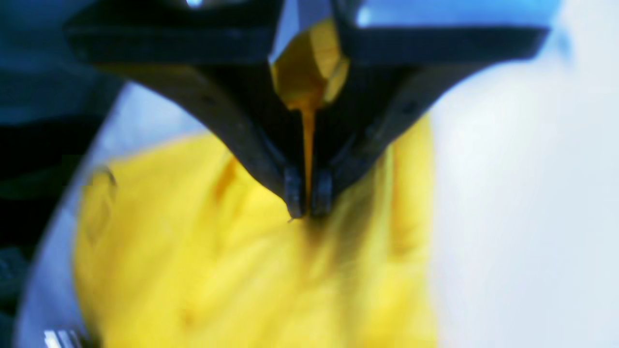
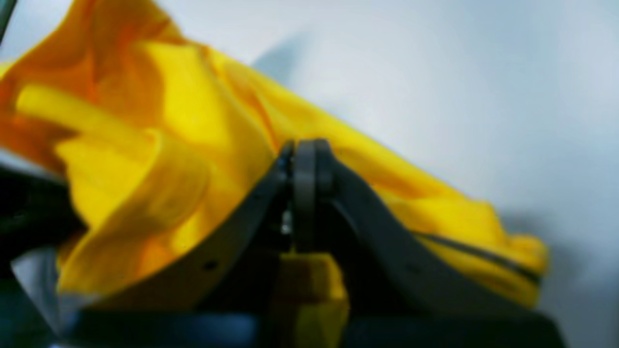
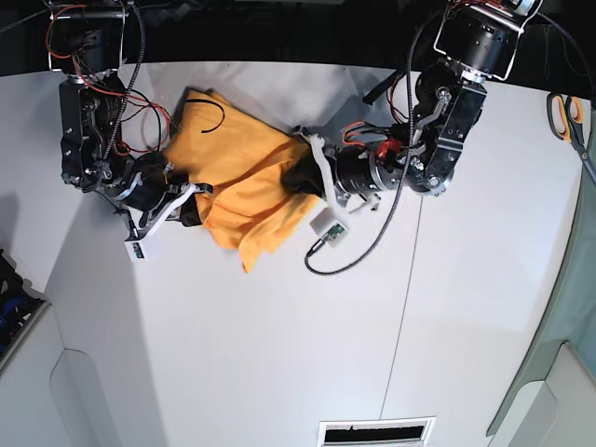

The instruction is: Layout the t-shirt on the table in an organized manner, then fold the t-shirt properly

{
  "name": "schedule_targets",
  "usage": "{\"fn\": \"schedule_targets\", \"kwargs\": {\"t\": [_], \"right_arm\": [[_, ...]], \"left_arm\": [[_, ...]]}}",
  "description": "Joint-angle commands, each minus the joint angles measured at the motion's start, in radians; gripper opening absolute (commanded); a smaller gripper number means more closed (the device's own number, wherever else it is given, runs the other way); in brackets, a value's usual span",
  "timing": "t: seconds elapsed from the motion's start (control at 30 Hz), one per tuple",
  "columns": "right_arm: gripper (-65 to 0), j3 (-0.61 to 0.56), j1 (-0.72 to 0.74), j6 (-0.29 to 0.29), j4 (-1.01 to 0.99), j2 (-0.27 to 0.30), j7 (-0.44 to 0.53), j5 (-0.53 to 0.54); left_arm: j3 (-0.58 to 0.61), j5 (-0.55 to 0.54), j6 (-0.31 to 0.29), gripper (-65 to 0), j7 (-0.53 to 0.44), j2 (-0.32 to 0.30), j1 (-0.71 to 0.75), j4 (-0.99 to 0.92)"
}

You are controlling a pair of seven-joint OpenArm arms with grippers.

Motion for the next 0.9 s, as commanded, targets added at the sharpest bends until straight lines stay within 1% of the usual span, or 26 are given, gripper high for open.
{"fn": "schedule_targets", "kwargs": {"t": [0.0, 0.13, 0.33, 0.43, 0.53, 0.6, 0.67, 0.7, 0.73, 0.8, 0.87], "right_arm": [[-65.0, 0.002, -0.003, 0.016, 0.026, 0.002, -0.009, 0.022], [-65.0, 0.002, -0.089, 0.024, 0.100, -0.002, -0.027, 0.089], [-65.0, 0.002, -0.211, 0.023, 0.236, -0.003, -0.027, 0.113], [-65.0, 0.002, -0.238, 0.023, 0.277, -0.003, -0.034, 0.124], [-65.0, 0.002, -0.251, 0.024, 0.294, -0.004, -0.059, 0.172], [-65.0, 0.002, -0.252, 0.024, 0.297, -0.012, -0.069, 0.175], [-65.0, 0.002, -0.251, 0.024, 0.305, -0.020, -0.068, 0.175], [-65.0, 0.002, -0.249, 0.023, 0.315, -0.020, -0.063, 0.176], [-65.0, 0.002, -0.247, 0.023, 0.328, -0.019, -0.063, 0.175], [-65.0, 0.006, -0.243, 0.023, 0.370, -0.019, -0.064, 0.175], [-65.0, 0.007, -0.243, 0.023, 0.417, -0.019, -0.069, 0.174]], "left_arm": [[-0.014, -0.003, 0.002, -61.8, -0.021, -0.003, -0.036, 0.011], [-0.029, 0.018, 0.002, -61.8, -0.021, -0.005, -0.085, 0.004], [-0.029, 0.018, 0.002, -61.8, -0.021, -0.005, -0.114, -0.002], [-0.029, 0.017, 0.002, -61.8, -0.021, -0.004, -0.123, -0.002], [-0.029, 0.016, 0.002, -61.8, -0.021, -0.004, -0.126, -0.002], [-0.029, 0.004, 0.002, -61.8, -0.017, -0.005, -0.126, -0.002], [-0.029, -0.022, 0.001, -61.8, 0.006, -0.011, -0.126, 0.005], [-0.029, -0.060, -0.007, -61.8, 0.025, -0.018, -0.126, 0.019], [-0.029, -0.109, -0.028, -61.8, 0.043, -0.028, -0.124, 0.044], [-0.029, -0.181, -0.061, -61.8, 0.061, -0.058, -0.116, 0.122], [-0.029, -0.200, -0.062, -61.8, 0.081, -0.090, -0.103, 0.219]]}}
